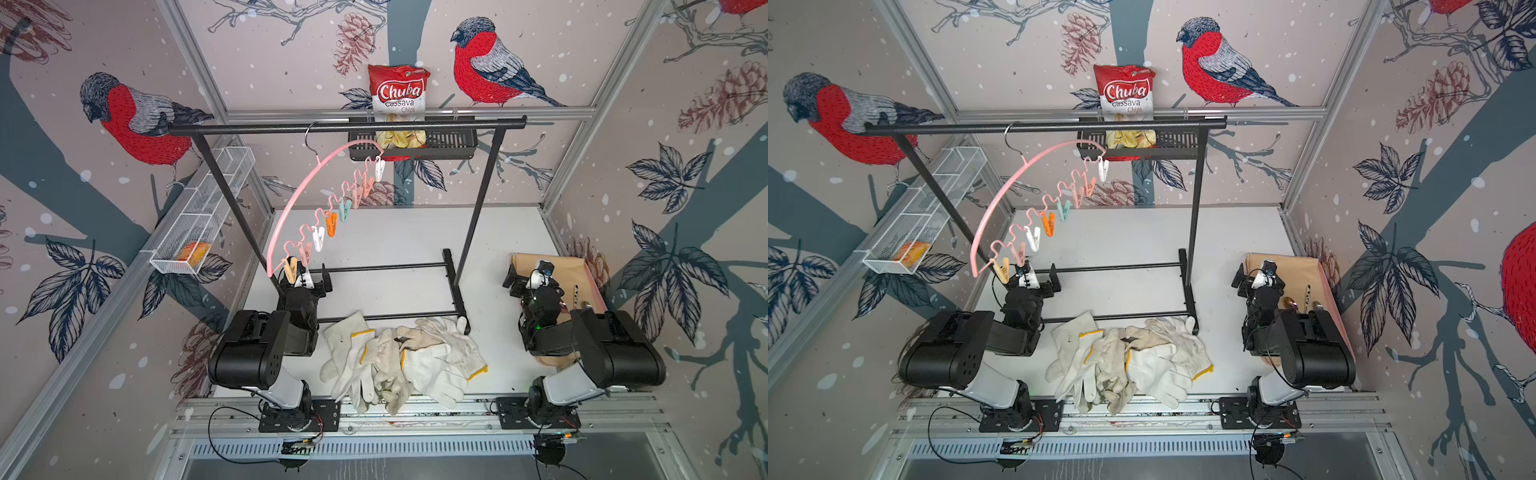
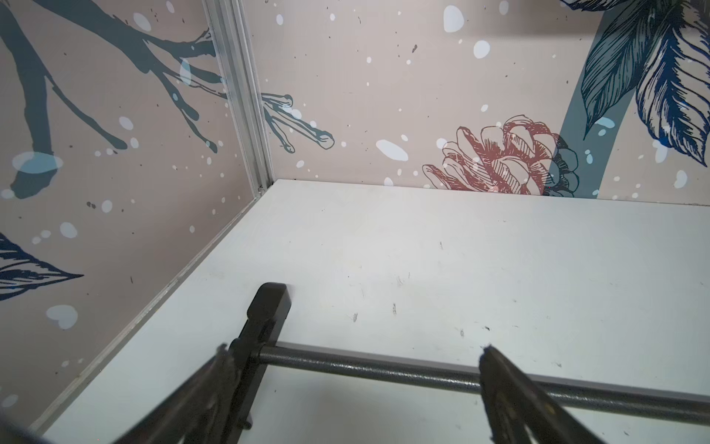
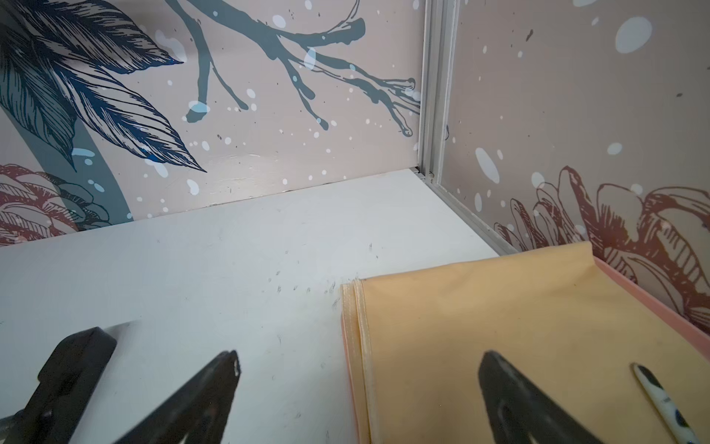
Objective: Clip the gloves onto a hanger to dry
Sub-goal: Pick up the glove from the center of the board.
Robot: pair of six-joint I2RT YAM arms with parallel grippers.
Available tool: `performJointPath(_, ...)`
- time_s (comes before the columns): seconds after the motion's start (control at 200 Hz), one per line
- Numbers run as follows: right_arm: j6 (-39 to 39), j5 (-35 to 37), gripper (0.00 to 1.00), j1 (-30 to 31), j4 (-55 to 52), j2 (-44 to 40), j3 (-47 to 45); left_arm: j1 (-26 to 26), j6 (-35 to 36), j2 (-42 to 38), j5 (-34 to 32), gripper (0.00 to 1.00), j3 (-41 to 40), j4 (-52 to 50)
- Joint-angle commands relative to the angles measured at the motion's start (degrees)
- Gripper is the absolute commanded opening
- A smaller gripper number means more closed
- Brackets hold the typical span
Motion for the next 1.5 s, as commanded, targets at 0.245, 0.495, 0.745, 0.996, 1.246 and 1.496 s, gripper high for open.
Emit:
performJointPath(0.245,0.7,0.3,1.00,0.0,2.4,0.0,0.1,0.1,0.4,-0.2,0.6,0.98,0.2,0.4)
performJointPath(0.495,0.7,0.2,1.00,-0.1,2.3,0.1,0.1,0.2,0.3,-0.2,0.7,0.98,0.3,0.4)
performJointPath(0.745,0.7,0.4,1.00,0.0,2.6,0.0,-0.1,0.2,0.4,-0.3,0.6,0.96,0.0,0.9)
performJointPath(0.996,4.6,9.4,1.00,0.3,-10.1,-15.9,-0.1,-0.4,-2.1,-15.7,-7.6,0.97,-1.3,-8.9)
performJointPath(1.246,36.0,-1.7,1.00,-9.9,-50.0,-31.5,10.8,-0.3,-20.8,-35.0,-6.2,0.97,7.8,-42.7)
performJointPath(1.496,30.9,-18.0,0.96,-9.1,-67.4,-37.1,19.0,-0.4,-27.4,-47.8,10.0,0.92,7.1,-56.3)
